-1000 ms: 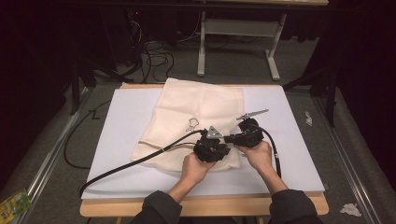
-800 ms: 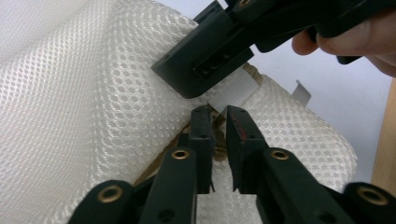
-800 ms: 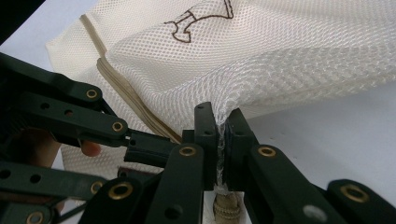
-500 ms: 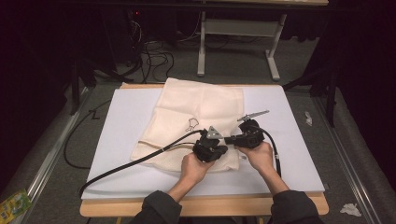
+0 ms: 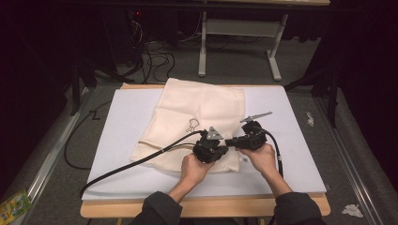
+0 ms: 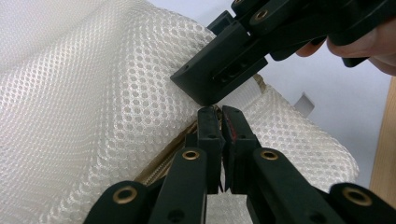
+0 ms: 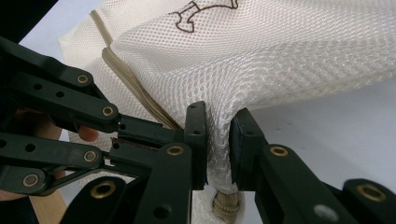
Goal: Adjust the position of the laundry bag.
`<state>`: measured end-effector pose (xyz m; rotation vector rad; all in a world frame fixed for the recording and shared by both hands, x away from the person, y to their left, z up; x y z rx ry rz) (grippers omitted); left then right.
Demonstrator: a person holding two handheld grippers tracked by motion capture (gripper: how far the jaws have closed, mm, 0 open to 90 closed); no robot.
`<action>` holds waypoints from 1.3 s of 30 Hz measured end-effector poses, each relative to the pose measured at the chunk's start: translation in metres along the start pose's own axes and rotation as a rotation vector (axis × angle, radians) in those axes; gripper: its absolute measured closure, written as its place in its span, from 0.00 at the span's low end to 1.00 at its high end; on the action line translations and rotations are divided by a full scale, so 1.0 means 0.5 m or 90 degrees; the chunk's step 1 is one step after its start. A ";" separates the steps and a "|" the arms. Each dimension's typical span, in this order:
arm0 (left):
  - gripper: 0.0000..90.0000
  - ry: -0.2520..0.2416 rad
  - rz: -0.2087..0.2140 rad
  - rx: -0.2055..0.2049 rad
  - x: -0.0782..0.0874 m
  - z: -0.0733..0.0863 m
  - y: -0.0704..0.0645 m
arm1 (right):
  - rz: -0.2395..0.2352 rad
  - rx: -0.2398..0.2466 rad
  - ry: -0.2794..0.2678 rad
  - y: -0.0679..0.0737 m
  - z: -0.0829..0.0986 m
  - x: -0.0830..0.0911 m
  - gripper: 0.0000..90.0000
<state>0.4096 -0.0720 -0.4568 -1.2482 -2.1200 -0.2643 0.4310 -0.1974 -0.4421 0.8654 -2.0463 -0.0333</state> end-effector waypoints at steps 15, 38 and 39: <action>0.97 0.003 -0.012 0.007 0.016 0.006 0.014 | 0.014 0.031 0.021 0.006 0.001 0.000 0.98; 0.97 -0.003 -0.040 0.020 0.063 0.027 0.047 | 0.033 0.046 0.025 -0.003 0.006 0.007 0.98; 0.97 -0.002 -0.041 0.020 0.063 0.027 0.048 | 0.031 0.047 0.024 -0.004 0.007 0.006 0.98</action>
Point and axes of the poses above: each handheld gripper's, and its own axes: x roughly backward along the jaws, z roughly out of its underside, y roughly to its left, the point moved 5 cm from there along -x, roughly forward along the jaws
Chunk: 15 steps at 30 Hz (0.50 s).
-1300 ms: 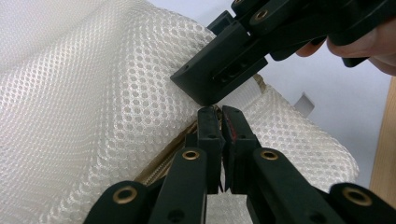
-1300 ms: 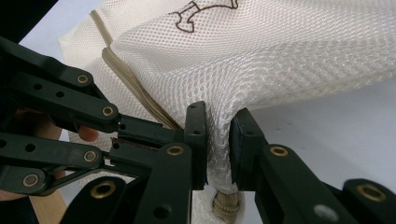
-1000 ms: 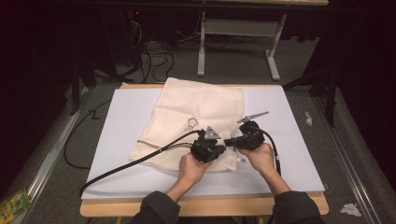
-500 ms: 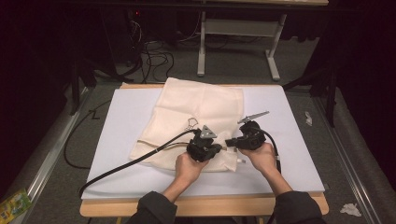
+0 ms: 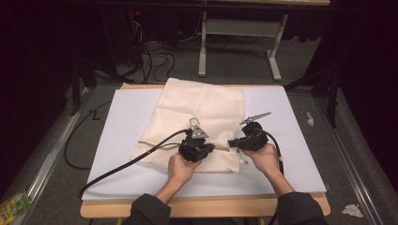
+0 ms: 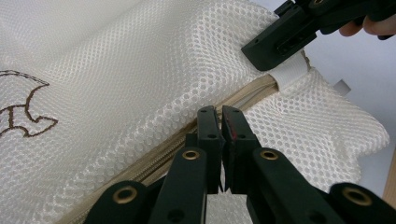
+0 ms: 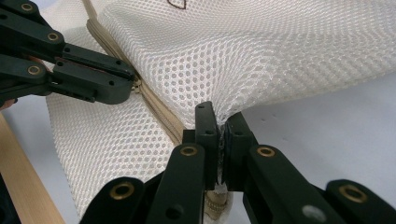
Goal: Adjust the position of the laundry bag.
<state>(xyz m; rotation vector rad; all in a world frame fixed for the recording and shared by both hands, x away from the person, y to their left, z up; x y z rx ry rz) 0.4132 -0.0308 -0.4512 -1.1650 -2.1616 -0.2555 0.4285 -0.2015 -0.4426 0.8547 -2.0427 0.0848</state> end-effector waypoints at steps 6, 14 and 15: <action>0.97 -0.006 -0.009 0.006 0.012 0.002 0.011 | 0.012 0.007 -0.001 -0.003 0.002 0.003 0.99; 0.97 -0.010 -0.021 0.018 0.028 0.011 0.030 | 0.017 0.003 0.000 -0.011 0.004 0.003 0.99; 0.97 -0.010 -0.022 0.021 0.031 0.012 0.034 | 0.020 0.004 0.000 -0.011 0.004 0.003 0.99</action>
Point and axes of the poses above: each handheld gripper's, and its own axes: x roughly backward along the jaws, z roughly out of its underside, y roughly to its left, the point moved 5 cm from there along -x, roughly forward along the jaws
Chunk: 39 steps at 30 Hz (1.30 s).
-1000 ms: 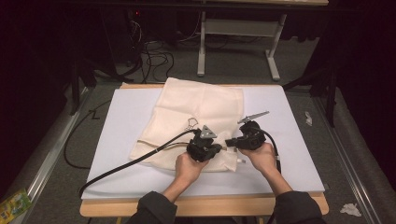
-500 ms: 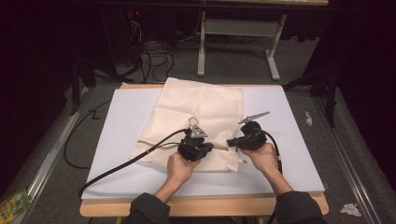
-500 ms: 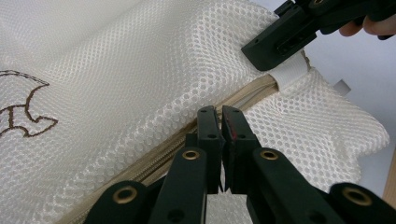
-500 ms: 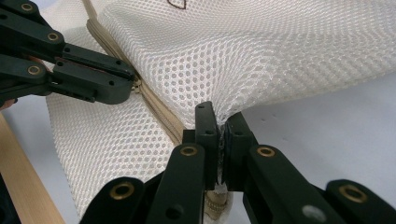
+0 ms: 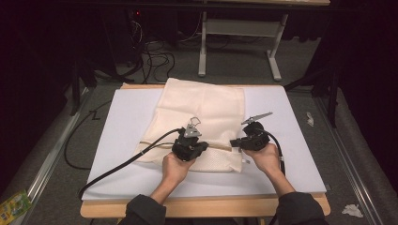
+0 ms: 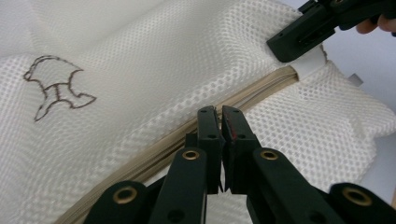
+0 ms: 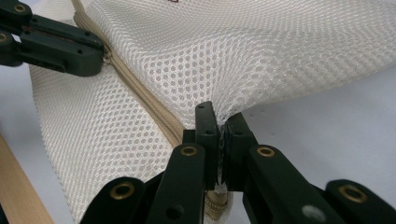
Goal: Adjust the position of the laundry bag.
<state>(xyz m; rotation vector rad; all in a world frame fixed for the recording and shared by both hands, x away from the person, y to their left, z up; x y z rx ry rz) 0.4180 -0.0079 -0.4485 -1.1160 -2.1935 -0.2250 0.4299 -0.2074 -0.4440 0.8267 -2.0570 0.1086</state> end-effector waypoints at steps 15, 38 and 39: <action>0.97 -0.011 -0.022 0.020 0.031 0.014 0.035 | 0.018 -0.007 0.005 -0.016 0.005 0.004 0.99; 0.97 -0.023 -0.031 0.029 0.053 0.020 0.052 | 0.022 0.001 0.000 -0.019 0.005 0.002 0.99; 0.97 -0.022 -0.032 0.028 0.055 0.021 0.054 | 0.019 -0.001 -0.003 -0.018 0.005 0.002 0.99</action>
Point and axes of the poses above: each handheld gripper's, and its own axes: x roughly backward along the jaws, z roughly out of its underside, y roughly to its left, the point moved 5 cm from there along -x, roughly forward along the jaws
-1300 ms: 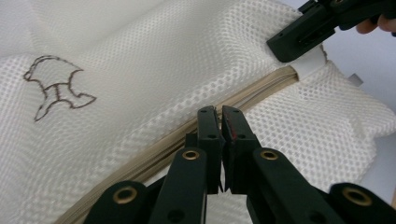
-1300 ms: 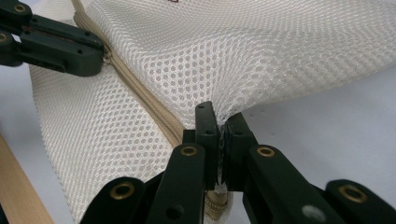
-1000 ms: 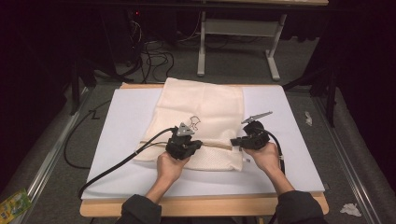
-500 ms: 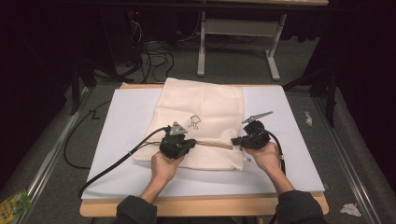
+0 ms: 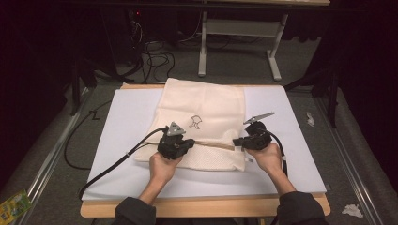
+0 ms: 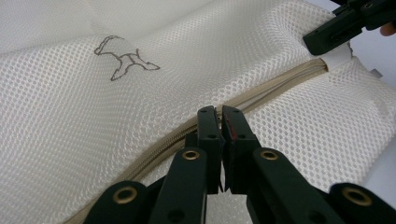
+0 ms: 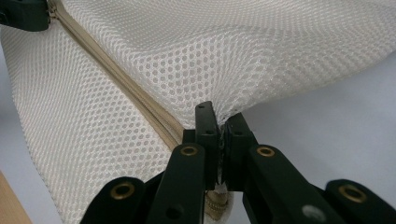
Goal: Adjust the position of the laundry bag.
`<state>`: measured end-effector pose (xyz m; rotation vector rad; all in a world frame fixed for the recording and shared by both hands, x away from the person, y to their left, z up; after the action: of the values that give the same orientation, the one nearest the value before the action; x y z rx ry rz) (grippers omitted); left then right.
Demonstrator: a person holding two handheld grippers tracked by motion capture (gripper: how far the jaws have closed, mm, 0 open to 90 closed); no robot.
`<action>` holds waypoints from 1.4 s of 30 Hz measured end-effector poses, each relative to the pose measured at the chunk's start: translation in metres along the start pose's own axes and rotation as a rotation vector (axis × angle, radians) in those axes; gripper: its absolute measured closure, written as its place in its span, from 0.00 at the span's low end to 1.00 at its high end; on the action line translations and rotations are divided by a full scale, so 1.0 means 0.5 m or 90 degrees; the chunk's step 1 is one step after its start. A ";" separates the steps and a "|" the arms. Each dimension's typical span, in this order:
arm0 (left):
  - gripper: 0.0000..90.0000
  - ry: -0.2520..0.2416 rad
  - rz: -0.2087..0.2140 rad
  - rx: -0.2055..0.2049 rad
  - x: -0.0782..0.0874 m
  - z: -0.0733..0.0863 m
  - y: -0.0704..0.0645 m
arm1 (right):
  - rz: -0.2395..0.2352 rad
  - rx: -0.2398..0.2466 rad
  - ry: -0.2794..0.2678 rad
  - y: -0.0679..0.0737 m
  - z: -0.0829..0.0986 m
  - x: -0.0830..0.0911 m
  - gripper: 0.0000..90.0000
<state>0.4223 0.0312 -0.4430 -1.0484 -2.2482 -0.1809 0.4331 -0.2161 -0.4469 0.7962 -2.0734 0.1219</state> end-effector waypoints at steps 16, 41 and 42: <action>0.97 -0.007 -0.004 0.009 0.010 0.001 0.011 | 0.005 0.000 -0.006 -0.005 0.002 0.003 0.99; 0.97 -0.017 -0.021 0.029 0.034 0.008 0.040 | 0.021 -0.013 -0.007 -0.026 0.011 0.014 0.99; 0.97 -0.016 -0.022 0.029 0.034 0.009 0.041 | 0.022 -0.011 -0.008 -0.027 0.010 0.014 0.99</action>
<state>0.4269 0.0577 -0.4389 -0.9936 -2.2835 -0.1300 0.4344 -0.2320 -0.4474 0.7524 -2.0977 0.1176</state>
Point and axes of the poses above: each handheld gripper's, and its own axes: x roughly backward along the jaws, z roughly out of its underside, y roughly to its left, the point moved 5 cm from there along -x, roughly forward along the jaws
